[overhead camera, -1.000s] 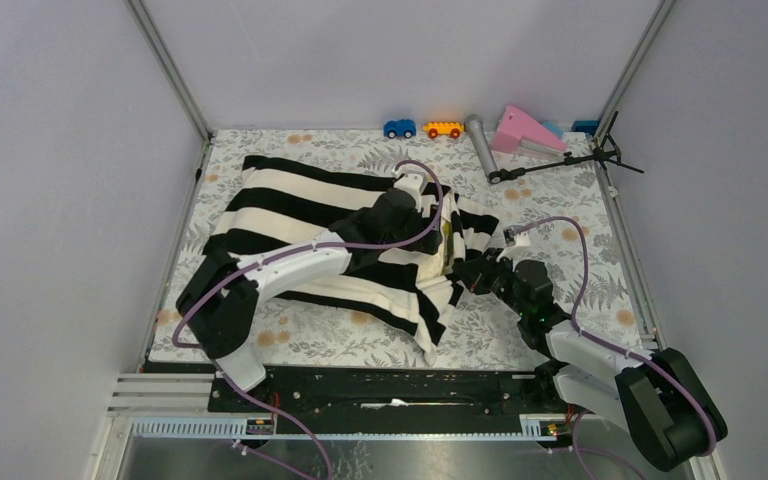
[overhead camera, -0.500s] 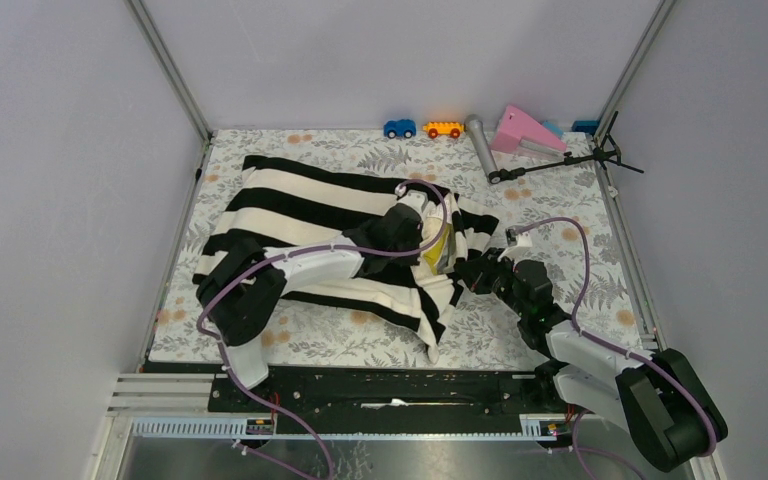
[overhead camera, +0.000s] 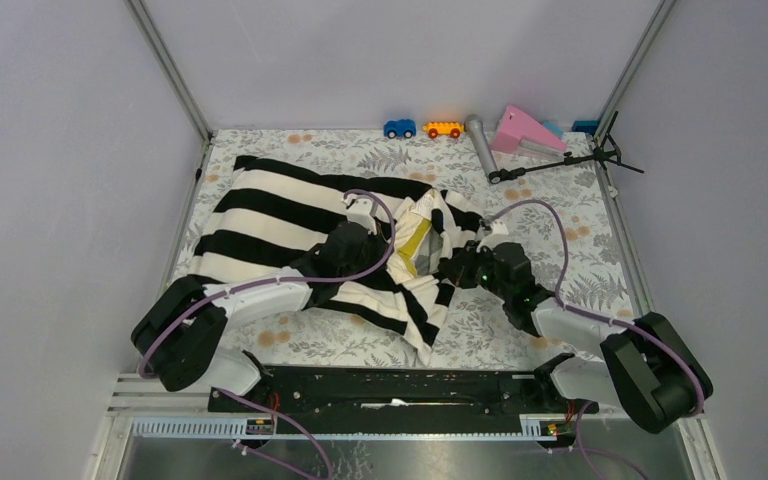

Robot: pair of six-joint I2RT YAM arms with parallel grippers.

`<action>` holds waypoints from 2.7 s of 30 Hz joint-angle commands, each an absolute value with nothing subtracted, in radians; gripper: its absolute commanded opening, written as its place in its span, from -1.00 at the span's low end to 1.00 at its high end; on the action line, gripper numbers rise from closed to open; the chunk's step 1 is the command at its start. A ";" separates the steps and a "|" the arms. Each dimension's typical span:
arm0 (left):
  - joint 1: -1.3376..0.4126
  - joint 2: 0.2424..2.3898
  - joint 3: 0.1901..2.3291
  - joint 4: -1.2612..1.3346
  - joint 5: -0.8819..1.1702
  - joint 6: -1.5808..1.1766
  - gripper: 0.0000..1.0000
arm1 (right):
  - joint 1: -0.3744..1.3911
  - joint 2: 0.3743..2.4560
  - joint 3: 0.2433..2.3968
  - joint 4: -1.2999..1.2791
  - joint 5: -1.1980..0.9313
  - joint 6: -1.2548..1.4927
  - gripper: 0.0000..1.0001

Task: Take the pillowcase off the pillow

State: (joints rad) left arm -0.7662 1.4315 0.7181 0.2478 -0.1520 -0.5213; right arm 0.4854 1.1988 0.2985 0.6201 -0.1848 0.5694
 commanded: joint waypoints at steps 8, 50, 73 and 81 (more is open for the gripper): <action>-0.745 1.331 0.684 0.332 -0.225 -0.529 -1.00 | 0.621 1.414 0.481 0.518 -0.210 0.455 -0.44; -0.713 1.282 1.055 0.116 -0.158 -0.706 -1.00 | 0.780 1.158 0.205 0.551 -0.236 0.604 0.56; -0.712 0.994 0.770 0.060 0.148 -0.661 -1.00 | 0.779 0.639 0.343 0.143 0.138 0.582 0.95; -0.712 0.968 0.732 0.049 0.185 -0.654 -1.00 | 0.779 0.692 0.447 0.090 0.188 0.492 0.99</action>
State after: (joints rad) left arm -0.7113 1.0115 0.7227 -0.0723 0.1173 -0.6544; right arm 0.7723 0.6617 0.3584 0.1169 0.1310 0.5602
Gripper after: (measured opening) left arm 0.040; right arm 0.993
